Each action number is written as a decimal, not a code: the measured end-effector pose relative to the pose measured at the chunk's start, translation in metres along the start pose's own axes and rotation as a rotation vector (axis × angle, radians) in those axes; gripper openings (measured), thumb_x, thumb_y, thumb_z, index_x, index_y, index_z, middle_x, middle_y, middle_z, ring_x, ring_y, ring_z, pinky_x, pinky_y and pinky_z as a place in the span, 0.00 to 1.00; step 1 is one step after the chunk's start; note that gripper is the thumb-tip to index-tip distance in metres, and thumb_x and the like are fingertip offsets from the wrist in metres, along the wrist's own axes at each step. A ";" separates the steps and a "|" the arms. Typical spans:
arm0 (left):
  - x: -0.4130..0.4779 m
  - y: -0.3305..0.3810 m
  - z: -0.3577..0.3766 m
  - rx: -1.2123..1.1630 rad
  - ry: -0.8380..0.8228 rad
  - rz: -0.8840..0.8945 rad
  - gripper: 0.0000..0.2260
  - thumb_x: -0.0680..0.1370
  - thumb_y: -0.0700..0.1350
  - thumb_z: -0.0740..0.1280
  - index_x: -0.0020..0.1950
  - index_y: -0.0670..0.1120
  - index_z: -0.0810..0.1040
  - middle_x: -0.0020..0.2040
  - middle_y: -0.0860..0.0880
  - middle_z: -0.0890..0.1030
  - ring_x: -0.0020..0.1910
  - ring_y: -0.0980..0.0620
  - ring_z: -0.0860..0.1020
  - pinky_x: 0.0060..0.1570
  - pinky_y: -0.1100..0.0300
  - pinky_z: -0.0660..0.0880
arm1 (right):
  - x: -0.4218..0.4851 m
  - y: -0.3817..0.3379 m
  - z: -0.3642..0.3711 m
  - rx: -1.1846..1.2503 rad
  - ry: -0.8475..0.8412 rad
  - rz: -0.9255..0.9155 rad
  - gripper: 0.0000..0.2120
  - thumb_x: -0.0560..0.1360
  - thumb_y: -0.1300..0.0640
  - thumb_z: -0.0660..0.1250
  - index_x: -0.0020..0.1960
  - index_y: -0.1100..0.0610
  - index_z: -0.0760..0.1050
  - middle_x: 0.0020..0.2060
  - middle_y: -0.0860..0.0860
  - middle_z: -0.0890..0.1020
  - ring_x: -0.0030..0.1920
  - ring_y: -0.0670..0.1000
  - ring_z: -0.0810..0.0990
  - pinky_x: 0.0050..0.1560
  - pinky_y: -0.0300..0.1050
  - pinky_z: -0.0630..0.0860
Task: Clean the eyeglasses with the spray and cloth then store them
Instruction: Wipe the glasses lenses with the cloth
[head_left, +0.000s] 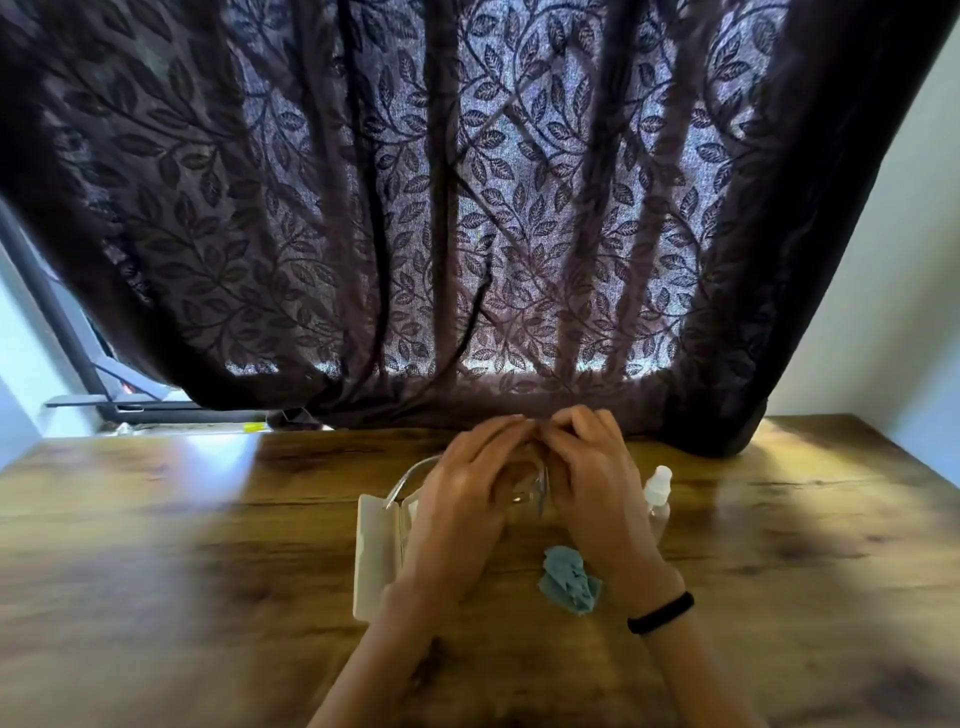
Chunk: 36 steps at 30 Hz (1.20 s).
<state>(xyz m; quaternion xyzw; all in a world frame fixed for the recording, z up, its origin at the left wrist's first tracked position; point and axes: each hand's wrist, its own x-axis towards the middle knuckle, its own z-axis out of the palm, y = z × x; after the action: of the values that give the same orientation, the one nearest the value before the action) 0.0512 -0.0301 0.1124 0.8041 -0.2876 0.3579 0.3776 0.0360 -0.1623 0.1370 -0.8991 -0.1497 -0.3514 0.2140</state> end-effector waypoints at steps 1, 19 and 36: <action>0.002 0.002 0.001 0.004 -0.038 0.004 0.19 0.72 0.36 0.67 0.62 0.45 0.74 0.57 0.47 0.80 0.55 0.51 0.77 0.51 0.55 0.78 | -0.001 -0.001 0.000 -0.008 -0.012 -0.002 0.05 0.72 0.66 0.65 0.47 0.63 0.78 0.42 0.55 0.78 0.43 0.55 0.73 0.30 0.48 0.75; 0.002 -0.015 -0.013 -0.008 0.040 -0.194 0.05 0.69 0.36 0.73 0.44 0.40 0.83 0.40 0.47 0.82 0.36 0.53 0.80 0.34 0.57 0.78 | -0.014 0.027 0.007 0.351 0.195 0.216 0.07 0.73 0.65 0.66 0.49 0.57 0.78 0.44 0.50 0.82 0.44 0.47 0.80 0.43 0.37 0.76; -0.011 -0.032 -0.022 0.000 0.094 -0.197 0.07 0.70 0.34 0.72 0.46 0.39 0.82 0.42 0.49 0.82 0.36 0.57 0.80 0.36 0.66 0.77 | -0.082 0.055 0.059 0.169 -0.347 0.420 0.11 0.75 0.61 0.65 0.55 0.53 0.78 0.54 0.46 0.81 0.51 0.40 0.76 0.48 0.21 0.65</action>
<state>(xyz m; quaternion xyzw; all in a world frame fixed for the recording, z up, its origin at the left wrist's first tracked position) 0.0600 0.0070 0.1006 0.8109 -0.1890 0.3561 0.4242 0.0348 -0.1908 0.0253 -0.9361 -0.0233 -0.1266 0.3273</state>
